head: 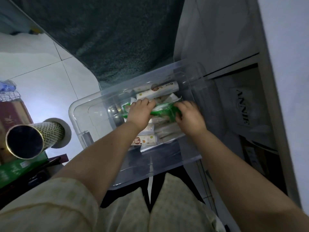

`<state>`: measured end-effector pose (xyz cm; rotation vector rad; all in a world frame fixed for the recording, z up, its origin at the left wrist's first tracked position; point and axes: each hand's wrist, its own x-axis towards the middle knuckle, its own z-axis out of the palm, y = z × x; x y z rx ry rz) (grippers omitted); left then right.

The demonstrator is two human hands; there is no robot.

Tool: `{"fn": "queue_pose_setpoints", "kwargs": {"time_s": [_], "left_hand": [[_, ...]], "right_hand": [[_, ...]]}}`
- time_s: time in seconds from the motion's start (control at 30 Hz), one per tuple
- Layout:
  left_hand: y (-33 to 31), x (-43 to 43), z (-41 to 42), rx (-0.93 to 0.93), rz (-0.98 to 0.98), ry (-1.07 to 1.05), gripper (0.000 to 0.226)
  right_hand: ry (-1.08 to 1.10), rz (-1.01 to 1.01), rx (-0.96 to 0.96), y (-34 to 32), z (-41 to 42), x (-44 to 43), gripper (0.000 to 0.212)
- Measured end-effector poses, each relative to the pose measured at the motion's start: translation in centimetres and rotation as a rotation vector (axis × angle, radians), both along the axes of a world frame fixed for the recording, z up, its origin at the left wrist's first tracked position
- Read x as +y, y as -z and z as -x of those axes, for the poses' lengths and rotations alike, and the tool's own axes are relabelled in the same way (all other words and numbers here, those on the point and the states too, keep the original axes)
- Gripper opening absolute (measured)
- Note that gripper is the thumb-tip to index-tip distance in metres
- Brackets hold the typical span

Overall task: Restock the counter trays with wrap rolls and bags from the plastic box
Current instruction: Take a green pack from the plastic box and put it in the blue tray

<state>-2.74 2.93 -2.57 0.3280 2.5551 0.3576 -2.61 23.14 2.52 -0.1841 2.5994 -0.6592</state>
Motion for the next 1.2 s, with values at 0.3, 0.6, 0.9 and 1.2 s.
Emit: {"fn": "queue_pose_setpoints", "kwargs": {"time_s": [0.3,0.6,0.9,1.2], "left_hand": [[-9.4,-0.7,0.1,0.232,-0.064,-0.024,0.044],[-21.6,2.7,0.3,0.455,-0.282,0.258,0.038],[-36.2,15.0,-2.9,0.69,-0.521,0.761,0.035],[-47.0,29.7,-18.0,0.847,-0.731,1.128,0.036]], "right_hand": [[0.144,-0.097,0.246,-9.2,-4.0,-0.3,0.034],[0.32,-0.342,0.52,-19.4,-10.7,-0.1,0.026],[0.636,-0.503,0.739,-31.0,-22.3,6.8,0.029],[0.95,-0.795,0.803,-40.5,-40.1,13.4,0.025]]}}
